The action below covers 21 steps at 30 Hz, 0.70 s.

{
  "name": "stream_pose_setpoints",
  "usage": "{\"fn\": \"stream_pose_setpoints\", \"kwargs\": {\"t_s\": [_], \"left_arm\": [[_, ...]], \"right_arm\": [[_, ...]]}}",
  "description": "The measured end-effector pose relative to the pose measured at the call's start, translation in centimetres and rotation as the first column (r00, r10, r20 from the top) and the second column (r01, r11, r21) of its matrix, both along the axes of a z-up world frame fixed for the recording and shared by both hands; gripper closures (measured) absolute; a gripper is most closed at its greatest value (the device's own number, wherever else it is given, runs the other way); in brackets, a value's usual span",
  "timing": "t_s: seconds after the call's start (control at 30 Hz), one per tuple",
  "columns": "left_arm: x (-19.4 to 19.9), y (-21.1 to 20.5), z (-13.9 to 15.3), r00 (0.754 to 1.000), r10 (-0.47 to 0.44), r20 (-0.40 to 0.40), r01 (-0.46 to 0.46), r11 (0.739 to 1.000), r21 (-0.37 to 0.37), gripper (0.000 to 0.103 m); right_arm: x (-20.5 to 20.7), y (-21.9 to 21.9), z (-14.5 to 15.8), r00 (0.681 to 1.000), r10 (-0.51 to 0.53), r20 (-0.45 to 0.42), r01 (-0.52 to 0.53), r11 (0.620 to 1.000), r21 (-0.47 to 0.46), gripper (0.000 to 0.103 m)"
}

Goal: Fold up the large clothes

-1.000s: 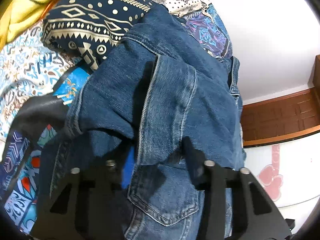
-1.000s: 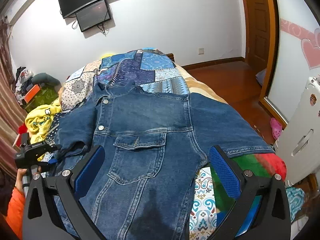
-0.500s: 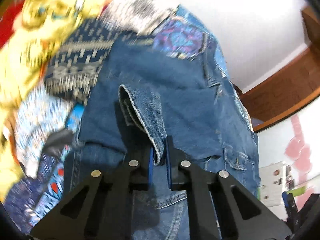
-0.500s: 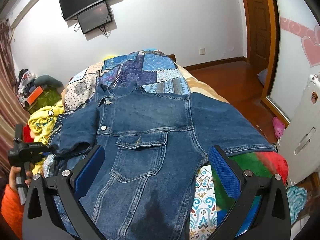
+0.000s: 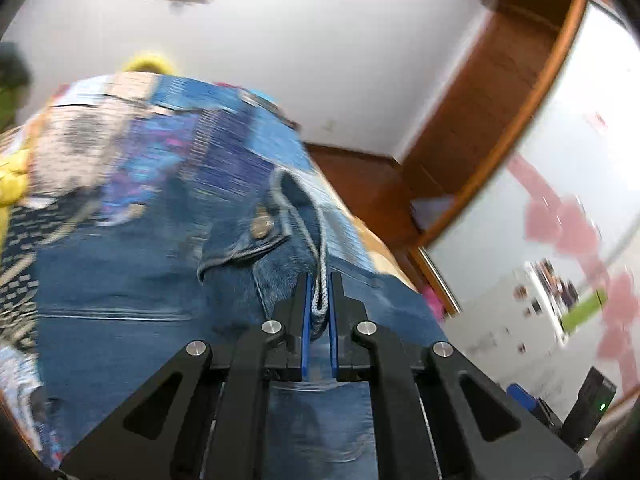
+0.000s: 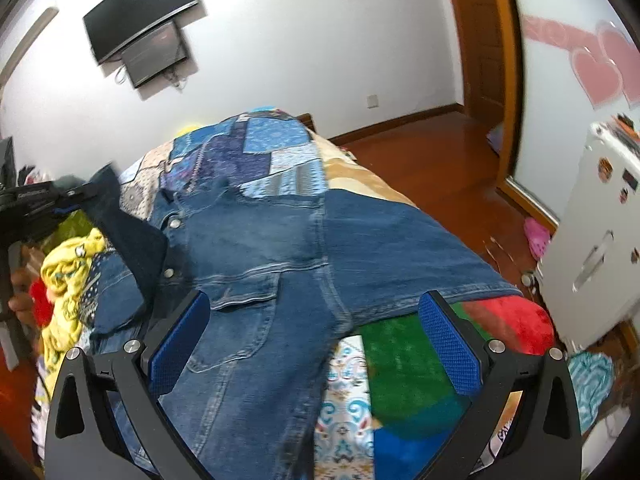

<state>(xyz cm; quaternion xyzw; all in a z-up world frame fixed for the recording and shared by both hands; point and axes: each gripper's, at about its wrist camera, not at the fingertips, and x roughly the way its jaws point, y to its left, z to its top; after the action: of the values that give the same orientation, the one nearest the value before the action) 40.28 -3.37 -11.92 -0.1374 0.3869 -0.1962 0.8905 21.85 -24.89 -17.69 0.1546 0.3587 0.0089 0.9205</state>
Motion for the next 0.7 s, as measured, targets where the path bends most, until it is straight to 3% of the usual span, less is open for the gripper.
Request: {"fn": "stream_pose_setpoints", "kwargs": {"t_s": [0.13, 0.23, 0.33, 0.4, 0.47, 0.53, 0.6, 0.7], "left_arm": [[1.0, -6.9, -4.2, 0.981, -0.149, -0.121, 0.154, 0.988, 0.031, 0.097], [0.1, -11.3, -7.6, 0.952, -0.220, -0.210, 0.249, 0.961, 0.118, 0.097], [-1.3, -12.6, -9.2, 0.926, -0.272, -0.262, 0.307, 0.946, 0.105, 0.097], [-2.0, -12.2, -9.1, 0.923, -0.280, -0.264, 0.319, 0.940, 0.121, 0.096], [-3.1, -11.2, -8.4, 0.931, -0.268, -0.246, 0.309, 0.940, 0.147, 0.087], [-3.7, -9.0, -7.1, 0.950, -0.235, -0.203, 0.271, 0.947, 0.172, 0.055], [-3.9, -7.0, -5.9, 0.974, -0.170, -0.149, 0.200, 0.957, 0.211, 0.035], [-4.1, -3.0, -5.1, 0.994, -0.068, -0.084, 0.090, 0.954, 0.287, 0.024]], "right_arm": [[-0.4, -1.8, -0.4, 0.999, -0.037, -0.025, 0.037, 0.999, 0.000, 0.000], [-0.5, -3.1, -1.0, 0.997, -0.063, -0.047, 0.062, 0.998, -0.015, 0.000], [-0.3, -4.4, -1.8, 0.994, -0.080, -0.074, 0.080, 0.997, -0.011, 0.000], [-0.2, -5.2, -2.5, 0.992, -0.086, -0.096, 0.087, 0.996, 0.005, 0.000], [0.2, -6.1, -3.3, 0.989, -0.086, -0.123, 0.091, 0.995, 0.037, 0.000], [0.6, -6.9, -4.1, 0.986, -0.081, -0.148, 0.092, 0.993, 0.069, 0.000], [0.9, -7.7, -4.8, 0.982, -0.074, -0.172, 0.092, 0.990, 0.102, 0.000], [1.4, -9.0, -5.9, 0.974, -0.065, -0.217, 0.101, 0.982, 0.159, 0.000]]}}
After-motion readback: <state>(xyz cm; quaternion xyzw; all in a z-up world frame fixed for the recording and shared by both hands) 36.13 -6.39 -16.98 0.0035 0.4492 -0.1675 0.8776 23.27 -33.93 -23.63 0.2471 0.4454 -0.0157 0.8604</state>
